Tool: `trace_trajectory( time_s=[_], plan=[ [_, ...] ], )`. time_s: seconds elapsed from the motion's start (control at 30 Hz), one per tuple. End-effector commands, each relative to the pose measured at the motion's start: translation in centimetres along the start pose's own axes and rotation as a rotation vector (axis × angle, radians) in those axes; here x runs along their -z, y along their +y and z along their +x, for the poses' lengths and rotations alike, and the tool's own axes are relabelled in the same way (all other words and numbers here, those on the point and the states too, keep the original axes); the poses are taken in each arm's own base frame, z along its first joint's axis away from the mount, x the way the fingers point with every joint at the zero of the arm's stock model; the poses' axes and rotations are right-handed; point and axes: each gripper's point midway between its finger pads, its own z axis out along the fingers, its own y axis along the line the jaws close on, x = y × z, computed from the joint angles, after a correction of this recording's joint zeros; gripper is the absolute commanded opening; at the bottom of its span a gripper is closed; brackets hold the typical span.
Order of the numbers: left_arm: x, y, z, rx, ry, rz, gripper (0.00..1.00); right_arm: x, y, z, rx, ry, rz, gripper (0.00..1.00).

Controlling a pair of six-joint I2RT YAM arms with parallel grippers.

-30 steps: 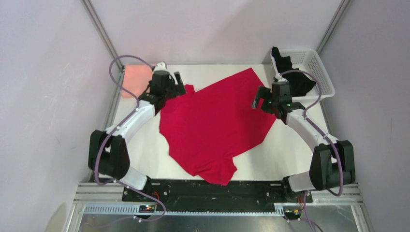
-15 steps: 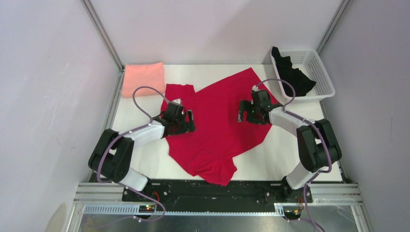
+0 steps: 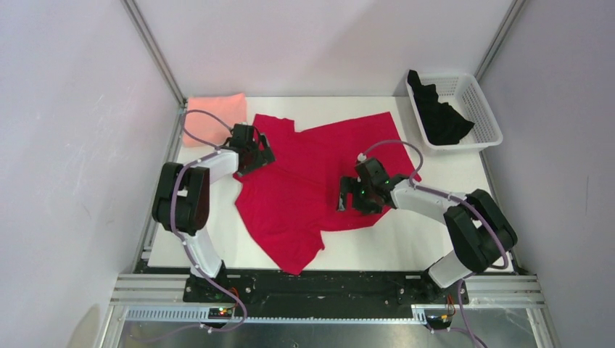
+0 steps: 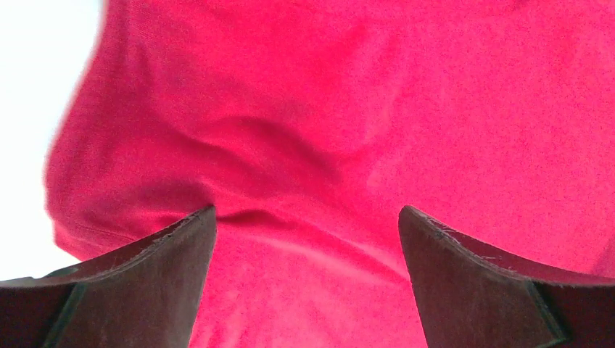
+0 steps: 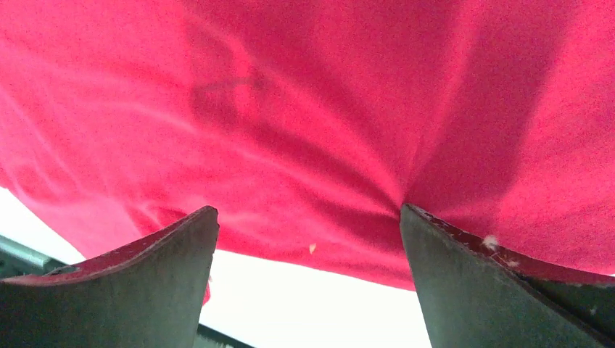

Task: Fold and stack the t-shirts
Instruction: Flatten out the tshirt

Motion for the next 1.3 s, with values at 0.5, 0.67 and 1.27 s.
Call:
trace_trajectory(
  time_s=[0.5,0.67,1.27],
  plan=[
    [10.4,-4.1,3.6,-0.145,-0.046,0.194,1.00,8.1,-8.3,-2.9,-0.389,-0.330,0.142,0.99],
    [10.7,-4.6,9.6,-0.157,0.038,0.220,1.00,7.9,-12.5,-4.5,-0.487,-0.390,0.202,0.95],
    [12.0,7.1,18.8,-0.037,0.143,-0.043,1.00,2.5,-14.6,-3.0,-0.553,-0.289,0.200,0.13]
  ],
)
